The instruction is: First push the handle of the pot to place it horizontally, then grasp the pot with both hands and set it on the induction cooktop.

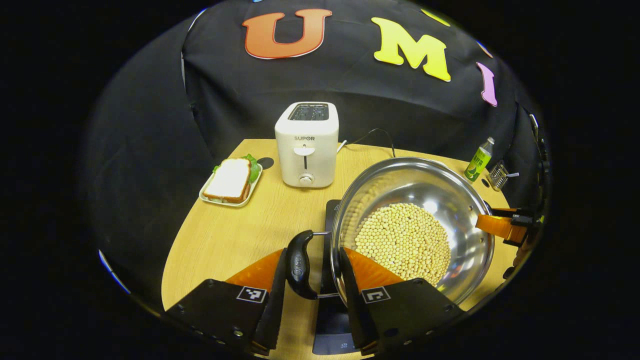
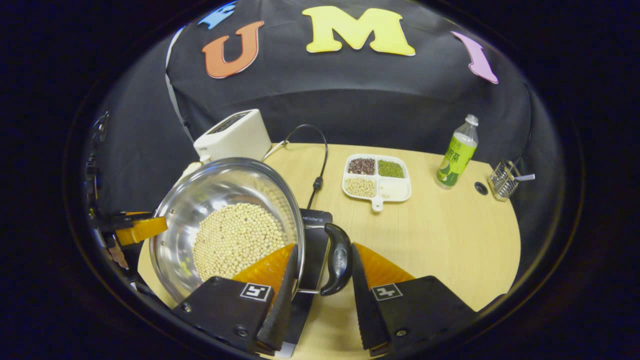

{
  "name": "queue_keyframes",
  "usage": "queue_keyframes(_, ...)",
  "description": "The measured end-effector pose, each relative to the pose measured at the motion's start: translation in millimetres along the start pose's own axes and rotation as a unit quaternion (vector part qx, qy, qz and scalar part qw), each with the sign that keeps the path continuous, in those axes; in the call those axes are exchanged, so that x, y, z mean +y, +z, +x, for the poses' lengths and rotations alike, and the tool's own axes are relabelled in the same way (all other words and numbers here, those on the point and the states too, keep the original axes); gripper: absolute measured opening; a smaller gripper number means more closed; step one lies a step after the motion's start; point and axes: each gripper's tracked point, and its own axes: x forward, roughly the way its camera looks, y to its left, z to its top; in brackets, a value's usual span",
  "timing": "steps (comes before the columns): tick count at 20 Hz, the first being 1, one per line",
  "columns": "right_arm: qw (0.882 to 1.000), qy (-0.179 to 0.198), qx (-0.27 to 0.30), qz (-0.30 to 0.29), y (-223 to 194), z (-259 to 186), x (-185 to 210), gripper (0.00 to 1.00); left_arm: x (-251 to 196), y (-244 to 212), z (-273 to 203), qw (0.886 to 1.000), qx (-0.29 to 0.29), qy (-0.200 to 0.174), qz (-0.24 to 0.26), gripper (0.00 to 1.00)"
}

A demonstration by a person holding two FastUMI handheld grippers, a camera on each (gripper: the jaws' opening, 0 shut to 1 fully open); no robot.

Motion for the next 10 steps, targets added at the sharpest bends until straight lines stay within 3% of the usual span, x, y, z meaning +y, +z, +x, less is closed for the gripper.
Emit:
queue_keyframes(3,1.000,0.014,-0.015,0.002,-1.8,4.7,-1.5,0.59,-0.2,-1.3,10.5,1.000,-0.012,0.005,0.016,0.55)
queue_keyframes(10,0.997,0.048,-0.065,0.015,-2.4,5.7,-1.3,0.60,-1.0,-5.4,6.1,1.000,-0.015,0.002,-0.001,0.54)
